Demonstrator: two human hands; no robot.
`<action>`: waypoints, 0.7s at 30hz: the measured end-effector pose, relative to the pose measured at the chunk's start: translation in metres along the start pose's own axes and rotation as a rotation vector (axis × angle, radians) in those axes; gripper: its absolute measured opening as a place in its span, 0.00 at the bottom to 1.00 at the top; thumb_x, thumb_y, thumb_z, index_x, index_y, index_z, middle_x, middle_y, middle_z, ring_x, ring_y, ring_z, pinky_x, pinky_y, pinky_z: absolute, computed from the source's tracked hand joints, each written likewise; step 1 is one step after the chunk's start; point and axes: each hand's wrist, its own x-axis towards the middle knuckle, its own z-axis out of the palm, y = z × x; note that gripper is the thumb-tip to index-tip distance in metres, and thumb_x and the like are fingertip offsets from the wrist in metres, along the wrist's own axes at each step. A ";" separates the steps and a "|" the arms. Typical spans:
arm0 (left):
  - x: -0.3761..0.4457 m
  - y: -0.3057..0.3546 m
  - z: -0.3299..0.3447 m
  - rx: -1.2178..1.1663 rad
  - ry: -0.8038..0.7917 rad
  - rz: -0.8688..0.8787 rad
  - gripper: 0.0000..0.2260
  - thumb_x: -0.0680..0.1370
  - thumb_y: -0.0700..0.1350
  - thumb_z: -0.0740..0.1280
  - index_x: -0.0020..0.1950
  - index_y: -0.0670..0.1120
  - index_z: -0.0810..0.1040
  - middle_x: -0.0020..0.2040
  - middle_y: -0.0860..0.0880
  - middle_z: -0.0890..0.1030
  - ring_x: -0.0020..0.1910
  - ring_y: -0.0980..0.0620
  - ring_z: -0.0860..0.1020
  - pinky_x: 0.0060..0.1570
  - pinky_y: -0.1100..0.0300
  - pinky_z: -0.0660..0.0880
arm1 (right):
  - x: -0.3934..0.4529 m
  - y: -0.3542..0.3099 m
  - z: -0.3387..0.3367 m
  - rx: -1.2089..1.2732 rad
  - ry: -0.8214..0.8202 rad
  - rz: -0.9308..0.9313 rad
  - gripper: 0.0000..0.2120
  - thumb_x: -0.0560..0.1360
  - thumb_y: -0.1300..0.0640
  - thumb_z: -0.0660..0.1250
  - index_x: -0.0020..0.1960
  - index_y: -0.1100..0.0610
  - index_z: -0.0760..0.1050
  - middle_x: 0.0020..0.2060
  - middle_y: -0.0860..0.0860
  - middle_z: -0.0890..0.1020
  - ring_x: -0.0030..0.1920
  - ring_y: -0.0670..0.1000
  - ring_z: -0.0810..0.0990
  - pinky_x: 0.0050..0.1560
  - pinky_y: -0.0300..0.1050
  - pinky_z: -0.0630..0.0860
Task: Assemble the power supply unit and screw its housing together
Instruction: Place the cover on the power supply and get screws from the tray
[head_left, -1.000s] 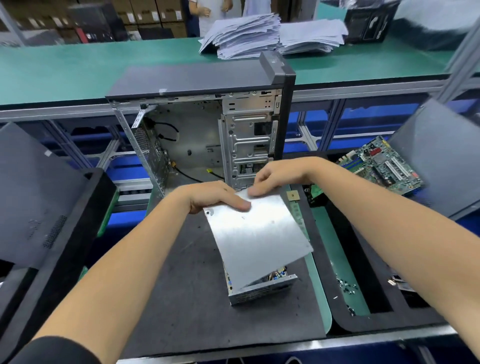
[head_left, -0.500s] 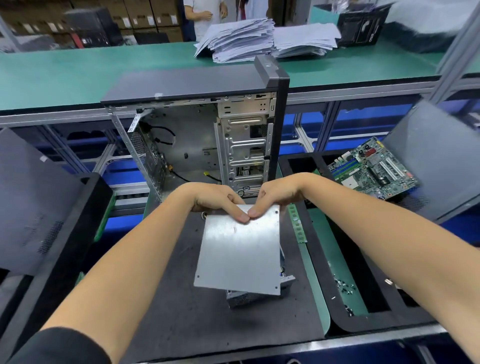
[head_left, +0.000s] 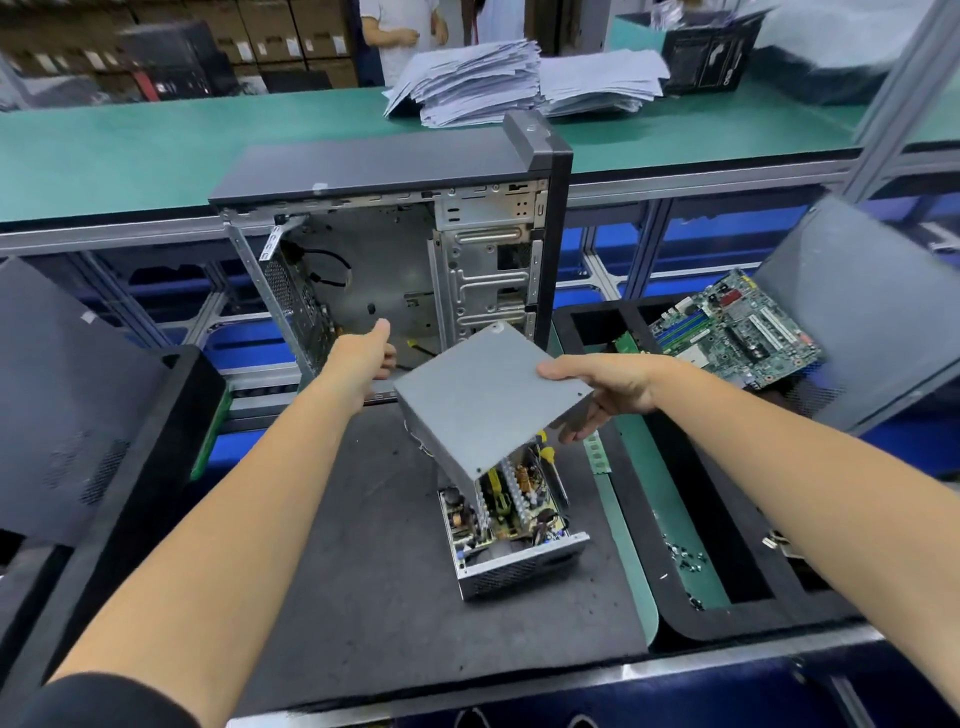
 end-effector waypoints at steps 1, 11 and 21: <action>-0.004 -0.005 -0.001 -0.030 -0.004 -0.064 0.25 0.80 0.62 0.56 0.57 0.42 0.77 0.56 0.45 0.80 0.45 0.50 0.77 0.45 0.54 0.71 | -0.001 0.003 0.001 0.013 0.000 -0.009 0.21 0.66 0.38 0.71 0.53 0.49 0.80 0.48 0.56 0.85 0.44 0.61 0.85 0.48 0.50 0.81; -0.057 -0.051 0.021 -0.394 -0.494 -0.213 0.42 0.60 0.73 0.70 0.59 0.41 0.78 0.52 0.43 0.81 0.51 0.43 0.82 0.45 0.49 0.80 | -0.008 0.021 0.011 0.098 -0.050 0.031 0.41 0.63 0.38 0.72 0.71 0.53 0.66 0.54 0.59 0.80 0.53 0.63 0.81 0.52 0.52 0.80; -0.060 -0.074 0.027 -0.310 -0.568 -0.160 0.31 0.67 0.60 0.72 0.64 0.44 0.74 0.57 0.42 0.72 0.57 0.43 0.72 0.57 0.45 0.76 | -0.004 0.029 0.022 0.109 -0.014 0.031 0.37 0.59 0.33 0.75 0.60 0.54 0.77 0.33 0.47 0.79 0.31 0.46 0.74 0.45 0.43 0.72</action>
